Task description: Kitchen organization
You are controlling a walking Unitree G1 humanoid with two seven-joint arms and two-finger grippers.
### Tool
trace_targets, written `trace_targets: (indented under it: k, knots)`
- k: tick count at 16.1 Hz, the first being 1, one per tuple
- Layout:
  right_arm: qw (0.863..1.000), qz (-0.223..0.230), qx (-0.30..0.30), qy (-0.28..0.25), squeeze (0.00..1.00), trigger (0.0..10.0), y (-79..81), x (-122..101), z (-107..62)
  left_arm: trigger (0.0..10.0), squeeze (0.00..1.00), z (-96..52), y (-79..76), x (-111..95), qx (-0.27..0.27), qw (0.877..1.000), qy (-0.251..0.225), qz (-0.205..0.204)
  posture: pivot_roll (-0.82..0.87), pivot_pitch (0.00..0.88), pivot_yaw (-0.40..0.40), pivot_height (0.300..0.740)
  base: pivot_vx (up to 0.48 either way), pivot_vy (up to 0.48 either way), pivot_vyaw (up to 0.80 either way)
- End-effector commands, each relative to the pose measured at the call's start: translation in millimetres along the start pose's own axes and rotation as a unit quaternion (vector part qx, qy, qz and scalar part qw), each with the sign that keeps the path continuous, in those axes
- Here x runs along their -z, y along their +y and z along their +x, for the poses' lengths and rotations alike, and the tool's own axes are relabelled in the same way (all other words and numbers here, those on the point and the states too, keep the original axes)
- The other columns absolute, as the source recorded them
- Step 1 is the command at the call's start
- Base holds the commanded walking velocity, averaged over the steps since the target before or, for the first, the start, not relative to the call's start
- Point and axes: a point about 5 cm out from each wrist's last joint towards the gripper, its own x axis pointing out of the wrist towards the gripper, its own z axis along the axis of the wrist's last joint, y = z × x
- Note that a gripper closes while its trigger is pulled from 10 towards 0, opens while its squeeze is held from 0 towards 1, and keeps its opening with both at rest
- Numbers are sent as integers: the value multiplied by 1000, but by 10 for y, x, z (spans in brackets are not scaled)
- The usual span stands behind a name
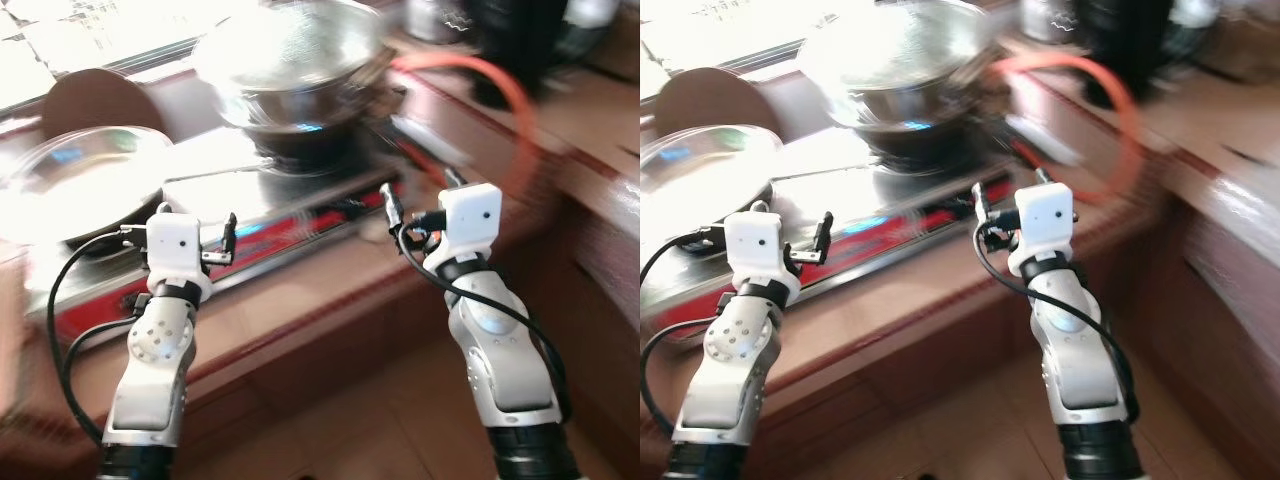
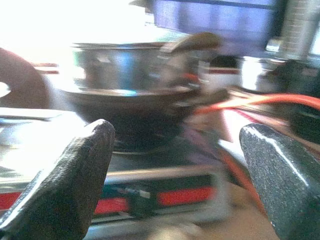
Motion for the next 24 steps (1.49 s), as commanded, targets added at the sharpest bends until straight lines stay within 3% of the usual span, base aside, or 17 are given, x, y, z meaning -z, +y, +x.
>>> trace_targets:
  k: [1,5,15,19,24]
  knots:
    - [1000,6,-8,4,51,10000,29,26,-19,10000,0,-32,26,34,-9,1000,7,4,-177,107,124,740,0,0,794]
    - [999,8,-35,5,8,10000,81,33,-17,10000,0,-41,48,53,-35,999,6,0,-170,102,91,740,0,0,638]
    - [993,11,-121,2,0,10000,211,-5,164,10000,0,-215,69,130,-117,993,5,-5,-80,96,-41,740,0,0,0]
    - [992,26,-121,-3,0,10000,238,2,193,10000,0,-235,91,130,-117,993,7,3,-75,97,-28,740,0,0,0]
    - [997,31,-71,0,0,10000,159,55,116,10000,0,-159,62,107,-83,996,4,15,-102,104,30,740,0,0,0]
